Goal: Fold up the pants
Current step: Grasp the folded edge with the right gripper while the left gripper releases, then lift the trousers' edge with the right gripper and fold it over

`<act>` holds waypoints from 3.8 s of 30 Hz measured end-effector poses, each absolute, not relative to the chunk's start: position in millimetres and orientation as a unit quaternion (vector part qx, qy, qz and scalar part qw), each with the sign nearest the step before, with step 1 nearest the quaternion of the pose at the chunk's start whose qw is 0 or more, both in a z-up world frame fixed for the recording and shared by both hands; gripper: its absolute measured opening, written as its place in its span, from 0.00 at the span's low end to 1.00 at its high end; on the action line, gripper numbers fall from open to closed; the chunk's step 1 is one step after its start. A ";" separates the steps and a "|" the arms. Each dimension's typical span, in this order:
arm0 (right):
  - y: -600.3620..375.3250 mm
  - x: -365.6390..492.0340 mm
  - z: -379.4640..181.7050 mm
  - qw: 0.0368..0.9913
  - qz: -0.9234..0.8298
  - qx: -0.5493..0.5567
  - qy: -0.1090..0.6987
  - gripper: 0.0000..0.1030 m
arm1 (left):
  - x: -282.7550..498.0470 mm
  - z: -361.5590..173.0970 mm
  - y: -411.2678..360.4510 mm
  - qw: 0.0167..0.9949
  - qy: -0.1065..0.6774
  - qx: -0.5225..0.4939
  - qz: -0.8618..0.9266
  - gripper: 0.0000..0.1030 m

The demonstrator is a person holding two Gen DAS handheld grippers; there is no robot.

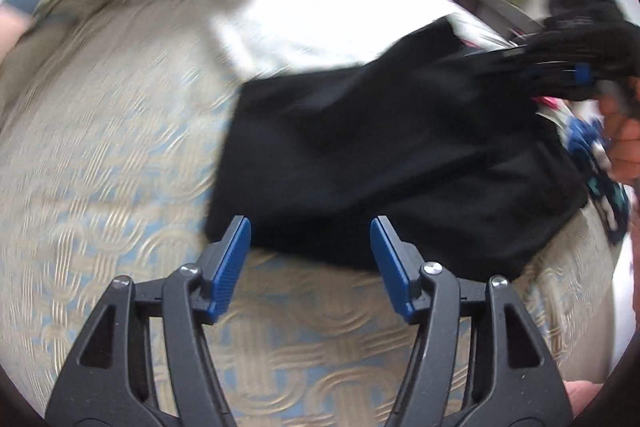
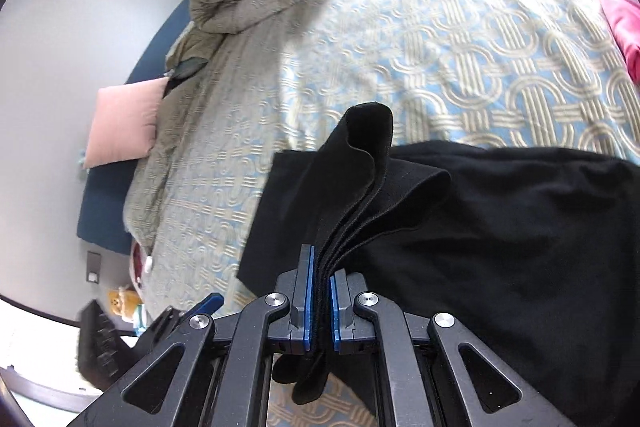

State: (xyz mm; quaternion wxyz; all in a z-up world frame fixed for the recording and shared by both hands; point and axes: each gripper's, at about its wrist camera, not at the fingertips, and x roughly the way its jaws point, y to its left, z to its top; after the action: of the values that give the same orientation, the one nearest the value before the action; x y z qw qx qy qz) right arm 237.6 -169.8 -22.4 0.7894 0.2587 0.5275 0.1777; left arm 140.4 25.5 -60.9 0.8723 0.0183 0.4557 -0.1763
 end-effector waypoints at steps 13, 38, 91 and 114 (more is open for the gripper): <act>-150.9 245.2 40.0 0.808 0.210 0.251 0.490 0.05 | 176.8 -90.8 16.6 0.877 0.462 0.026 -0.126 0.72; -198.5 251.6 -123.6 0.721 0.128 0.297 0.612 0.56 | 148.9 -99.3 50.5 0.866 0.479 0.021 -0.139 0.72; -147.4 285.4 15.8 0.749 0.212 0.391 0.492 0.04 | 175.3 -111.0 16.5 0.869 0.475 0.123 -0.062 0.85; -193.4 248.0 -64.8 0.720 0.130 0.400 0.551 0.05 | 170.3 -121.8 77.7 0.867 0.469 0.168 -0.017 0.86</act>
State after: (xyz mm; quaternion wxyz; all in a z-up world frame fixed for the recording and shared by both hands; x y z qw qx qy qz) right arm 248.0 -193.4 -64.8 0.7205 0.4004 0.5510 0.1302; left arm 170.3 77.7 -121.8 0.8671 0.1680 0.4687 -0.0165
